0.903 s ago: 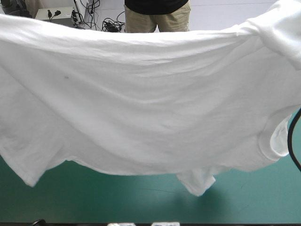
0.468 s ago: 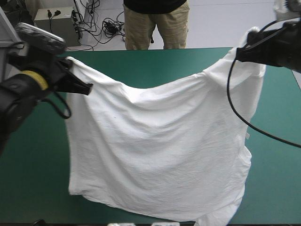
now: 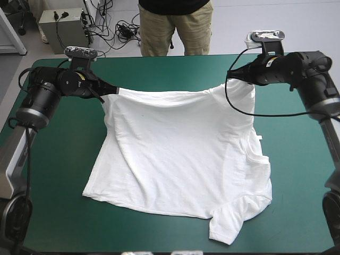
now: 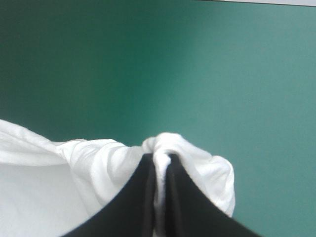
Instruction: Fold the cloth
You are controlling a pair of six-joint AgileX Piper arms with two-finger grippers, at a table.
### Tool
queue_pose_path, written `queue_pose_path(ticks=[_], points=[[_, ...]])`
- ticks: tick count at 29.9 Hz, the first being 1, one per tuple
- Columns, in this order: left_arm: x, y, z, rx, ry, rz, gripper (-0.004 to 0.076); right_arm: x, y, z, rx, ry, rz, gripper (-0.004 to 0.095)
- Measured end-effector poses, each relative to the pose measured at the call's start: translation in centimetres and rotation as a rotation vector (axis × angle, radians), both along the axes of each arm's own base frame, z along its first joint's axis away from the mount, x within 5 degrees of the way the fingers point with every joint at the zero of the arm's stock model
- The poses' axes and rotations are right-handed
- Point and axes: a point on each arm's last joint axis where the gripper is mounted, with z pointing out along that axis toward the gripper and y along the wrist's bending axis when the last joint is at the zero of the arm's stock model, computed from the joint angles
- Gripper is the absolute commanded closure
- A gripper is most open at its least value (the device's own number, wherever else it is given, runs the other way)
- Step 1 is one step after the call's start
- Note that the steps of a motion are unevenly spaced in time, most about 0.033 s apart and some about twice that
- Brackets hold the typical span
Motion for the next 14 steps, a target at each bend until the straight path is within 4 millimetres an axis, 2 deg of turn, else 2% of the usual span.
queue_pose_path(ticks=[6, 11, 13, 14], points=[[3.9, 1.5, -5.1, -0.076, 0.107, 0.052, 0.0731, 5.3, 0.9, -6.8, -0.004, 0.092, -0.028, 0.0925], [5.8, 1.5, -8.5, -0.096, 0.162, 0.066, 0.0731, 7.9, 1.3, -12.3, -0.007, 0.209, -0.052, 0.09], [6.3, 1.5, -9.3, -0.096, 0.166, 0.069, 0.0728, 8.4, 1.4, -13.7, 0.0, 0.237, -0.067, 0.0819], [6.5, 1.4, -9.6, -0.096, 0.165, 0.071, 0.0687, 8.5, 1.4, -14.0, 0.003, 0.243, -0.071, 0.0682]])
